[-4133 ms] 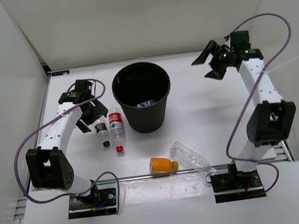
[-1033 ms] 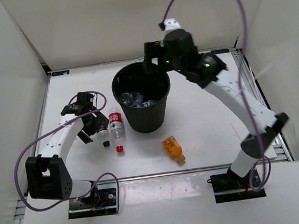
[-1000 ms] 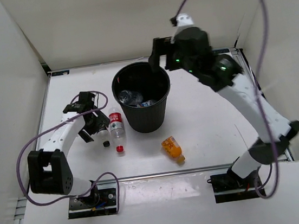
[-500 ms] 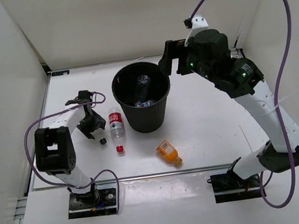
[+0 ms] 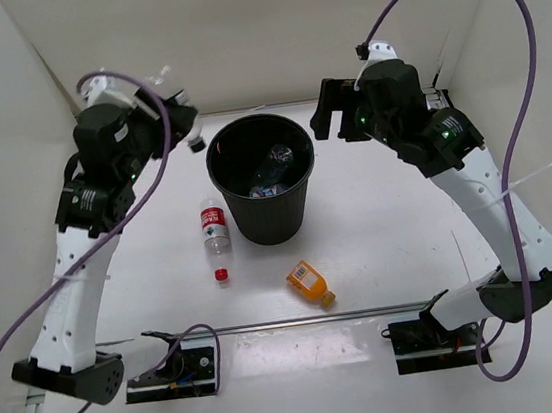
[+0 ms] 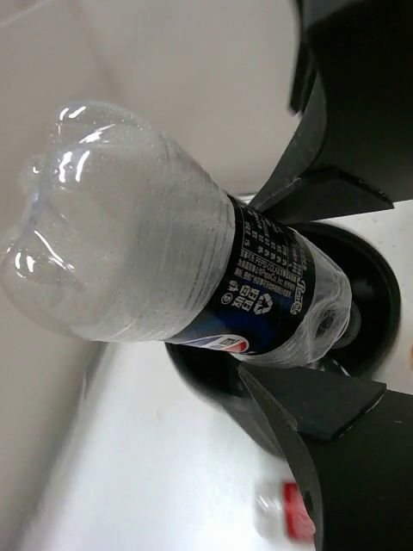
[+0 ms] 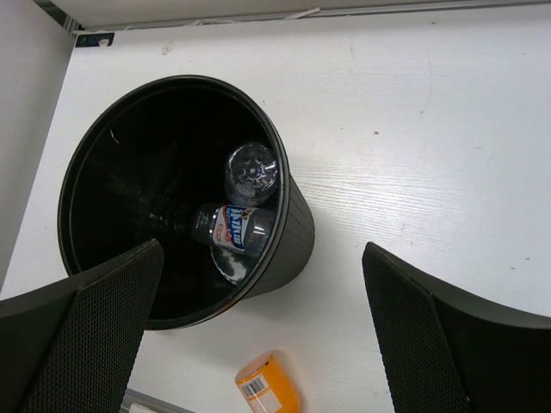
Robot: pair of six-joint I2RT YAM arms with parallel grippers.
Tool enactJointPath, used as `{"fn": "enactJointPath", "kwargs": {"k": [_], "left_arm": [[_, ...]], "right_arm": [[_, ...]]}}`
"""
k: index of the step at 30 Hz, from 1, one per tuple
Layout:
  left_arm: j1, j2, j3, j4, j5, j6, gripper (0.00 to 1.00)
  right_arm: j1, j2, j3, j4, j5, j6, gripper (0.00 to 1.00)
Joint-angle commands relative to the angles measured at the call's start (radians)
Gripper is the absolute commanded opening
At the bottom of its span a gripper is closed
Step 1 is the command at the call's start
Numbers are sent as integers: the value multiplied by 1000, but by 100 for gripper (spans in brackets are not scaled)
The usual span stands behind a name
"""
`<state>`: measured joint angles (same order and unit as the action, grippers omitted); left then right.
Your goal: Put the plastic bottles in the bin
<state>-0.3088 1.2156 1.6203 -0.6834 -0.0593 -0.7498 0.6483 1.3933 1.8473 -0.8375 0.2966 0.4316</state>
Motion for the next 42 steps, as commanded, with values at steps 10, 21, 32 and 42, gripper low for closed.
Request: {"fn": "enactJointPath", "kwargs": {"k": [10, 21, 32, 42], "left_arm": [[-182, 285, 287, -329, -349, -13, 100], [203, -71, -560, 16, 51, 52, 100], [142, 28, -389, 73, 75, 124, 100], [24, 127, -202, 27, 43, 153, 90]], "right_arm": [[-47, -71, -55, 20, -37, 47, 100], [-87, -105, -102, 11, -109, 65, 100], [-87, -105, -111, 11, -119, 56, 100], [-87, -105, -120, 11, -109, 56, 100]]}}
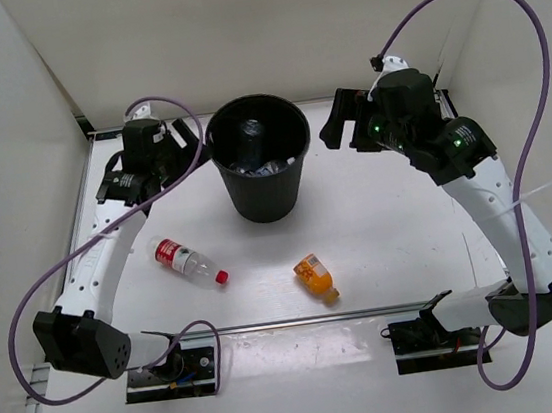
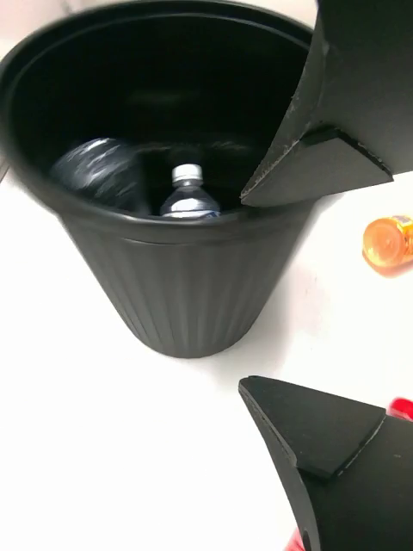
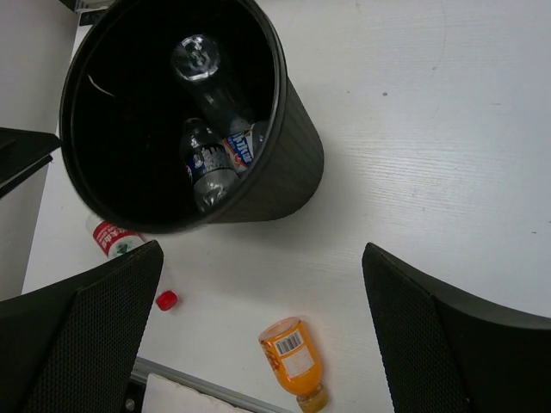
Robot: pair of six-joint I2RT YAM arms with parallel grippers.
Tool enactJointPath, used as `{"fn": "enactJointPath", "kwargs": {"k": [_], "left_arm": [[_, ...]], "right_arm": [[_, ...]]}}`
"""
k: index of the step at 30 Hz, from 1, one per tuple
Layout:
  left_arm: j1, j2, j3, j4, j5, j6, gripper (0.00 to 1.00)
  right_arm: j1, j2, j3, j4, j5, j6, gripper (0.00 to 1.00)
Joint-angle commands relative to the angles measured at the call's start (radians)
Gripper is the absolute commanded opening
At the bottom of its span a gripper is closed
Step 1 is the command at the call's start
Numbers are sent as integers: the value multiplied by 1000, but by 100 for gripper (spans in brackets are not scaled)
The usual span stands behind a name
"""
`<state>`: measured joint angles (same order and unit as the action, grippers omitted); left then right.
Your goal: Put the plastic bottles in the bin
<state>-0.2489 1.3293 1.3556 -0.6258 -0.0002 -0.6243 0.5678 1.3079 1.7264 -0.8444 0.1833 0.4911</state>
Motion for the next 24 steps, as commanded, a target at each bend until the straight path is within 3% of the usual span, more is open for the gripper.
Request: {"fn": "enactJointPath", "kwargs": {"k": [1, 8, 10, 12, 17, 24], "left_arm": [[-49, 13, 74, -31, -26, 28, 90], [-87, 22, 109, -123, -159, -37, 96], [-75, 13, 140, -245, -277, -105, 97], [-17, 13, 160, -439, -339, -271, 100], [134, -21, 38, -597, -265, -486, 100], [260, -91, -301, -522, -87, -581, 100]], "right_arm": [[-6, -19, 1, 18, 14, -3, 100], [-6, -19, -30, 18, 15, 7, 100], [-6, -19, -39, 18, 15, 7, 100], [-6, -19, -39, 18, 15, 7, 100], [-6, -19, -48, 18, 15, 7, 100], [-6, -19, -48, 27, -8, 7, 100]]}}
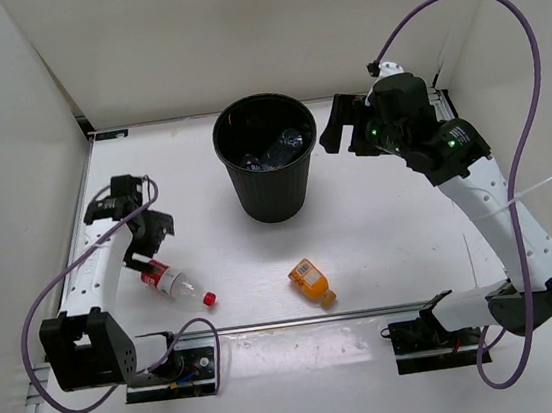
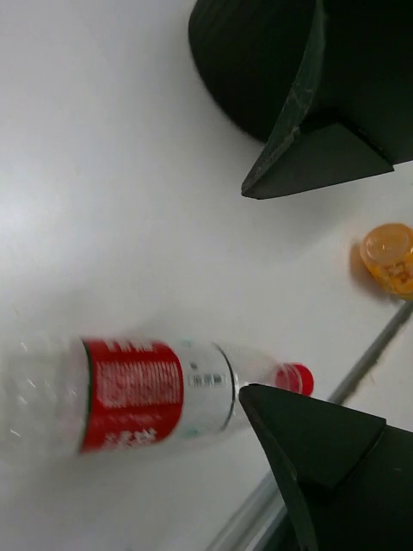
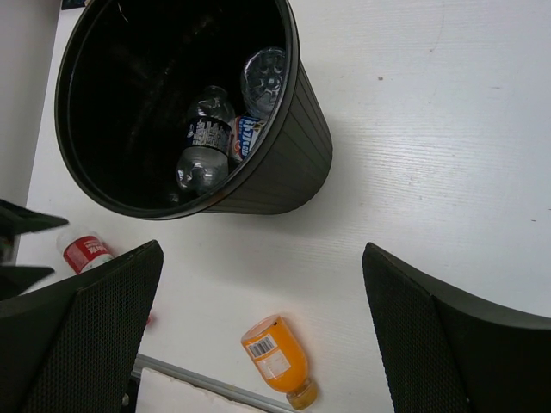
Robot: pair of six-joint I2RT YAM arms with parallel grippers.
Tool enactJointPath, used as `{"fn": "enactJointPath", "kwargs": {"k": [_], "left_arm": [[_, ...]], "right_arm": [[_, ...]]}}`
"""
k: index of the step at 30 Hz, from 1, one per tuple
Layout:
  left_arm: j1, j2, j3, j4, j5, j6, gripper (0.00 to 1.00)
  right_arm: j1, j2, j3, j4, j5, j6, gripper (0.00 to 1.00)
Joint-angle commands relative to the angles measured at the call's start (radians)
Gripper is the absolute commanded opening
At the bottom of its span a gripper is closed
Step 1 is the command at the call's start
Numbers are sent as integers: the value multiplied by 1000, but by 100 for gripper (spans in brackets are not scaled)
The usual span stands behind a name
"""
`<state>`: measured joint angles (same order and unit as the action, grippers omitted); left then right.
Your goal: Put the plastic bottles in the bin
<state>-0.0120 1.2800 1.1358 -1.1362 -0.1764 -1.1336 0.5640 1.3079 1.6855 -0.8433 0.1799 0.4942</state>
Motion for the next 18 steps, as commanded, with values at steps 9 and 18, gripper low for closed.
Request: {"fn": "enactJointPath", "kwargs": {"k": [9, 18], "left_arm": [[53, 48, -315, 85, 136, -54, 100], [73, 157, -417, 197, 236, 28, 78]], "right_arm": [[-3, -19, -26, 26, 4, -5, 100], [-3, -19, -46, 26, -5, -5, 100]]}}
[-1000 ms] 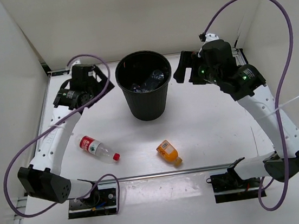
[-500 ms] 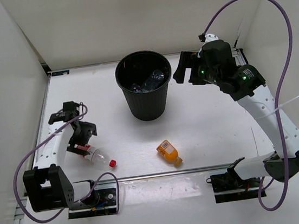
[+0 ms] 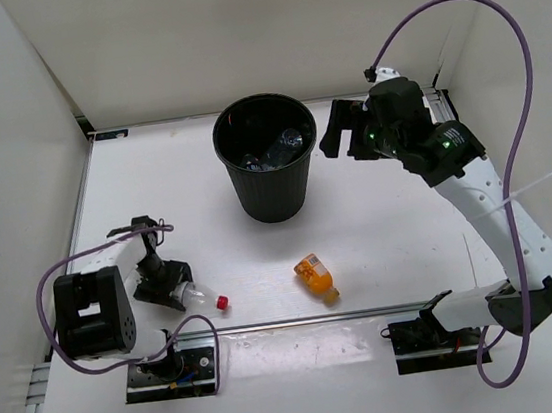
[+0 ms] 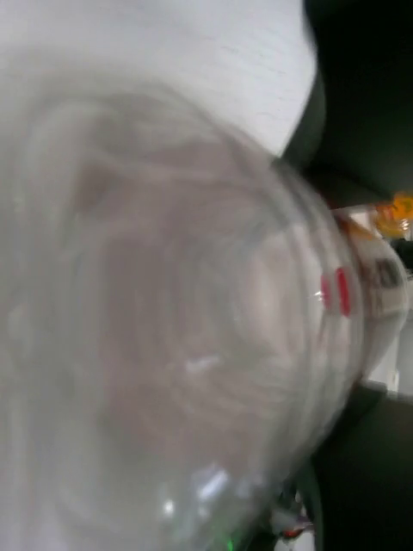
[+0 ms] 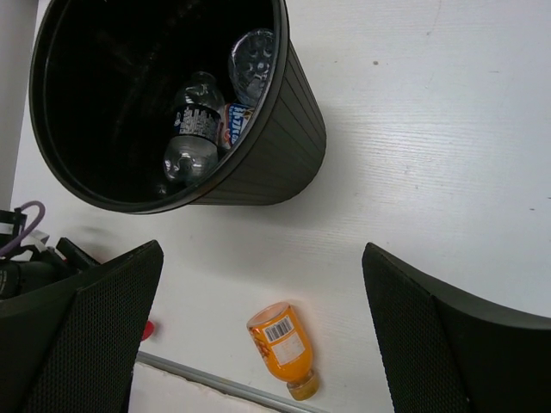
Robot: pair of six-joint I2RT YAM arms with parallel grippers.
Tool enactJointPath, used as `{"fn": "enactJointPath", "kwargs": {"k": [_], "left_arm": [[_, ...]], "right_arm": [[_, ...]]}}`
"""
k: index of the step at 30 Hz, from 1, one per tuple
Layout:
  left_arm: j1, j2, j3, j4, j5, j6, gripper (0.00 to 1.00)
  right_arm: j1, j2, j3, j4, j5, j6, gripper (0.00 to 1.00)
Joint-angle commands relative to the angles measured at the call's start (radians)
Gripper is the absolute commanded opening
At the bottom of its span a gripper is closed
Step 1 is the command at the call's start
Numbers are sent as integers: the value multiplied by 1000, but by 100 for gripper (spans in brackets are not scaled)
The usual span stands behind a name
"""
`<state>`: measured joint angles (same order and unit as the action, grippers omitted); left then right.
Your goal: Put the plastic bottles in the bin
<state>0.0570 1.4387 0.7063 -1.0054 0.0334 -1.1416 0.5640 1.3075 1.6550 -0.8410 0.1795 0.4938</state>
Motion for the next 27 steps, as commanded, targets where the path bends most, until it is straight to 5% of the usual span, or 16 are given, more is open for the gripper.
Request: {"fn": "enactJointPath", "kwargs": {"k": [1, 2, 3, 8, 11, 15, 20, 23, 24, 27], "left_arm": [[4, -12, 42, 41, 26, 36, 67], [4, -27, 82, 27, 26, 36, 41], [4, -61, 192, 13, -8, 36, 36], [-142, -44, 747, -90, -228, 61, 36], [-218, 6, 1033, -12, -306, 171, 43], [-368, 87, 1163, 214, -300, 333, 53], [-511, 338, 1370, 232, -270, 456, 57], [-606, 400, 1464, 220, -390, 503, 81], [-624, 401, 1473, 220, -424, 517, 100], [-678, 358, 1483, 220, -539, 552, 100]], "right_arm": [[-3, -19, -15, 14, 8, -4, 100], [-3, -19, -15, 14, 8, -4, 100], [-3, -19, -15, 14, 8, 5, 100], [-21, -19, -37, -4, -4, 23, 100], [-41, -19, -83, -13, -14, 44, 100], [-75, -19, -133, -13, -49, 71, 100], [-110, -10, -155, -13, -80, 81, 100], [-121, -28, -201, 16, -126, 34, 97], [-121, -45, -214, 29, -126, 34, 99], [-121, -95, -313, 72, -150, -3, 100]]}}
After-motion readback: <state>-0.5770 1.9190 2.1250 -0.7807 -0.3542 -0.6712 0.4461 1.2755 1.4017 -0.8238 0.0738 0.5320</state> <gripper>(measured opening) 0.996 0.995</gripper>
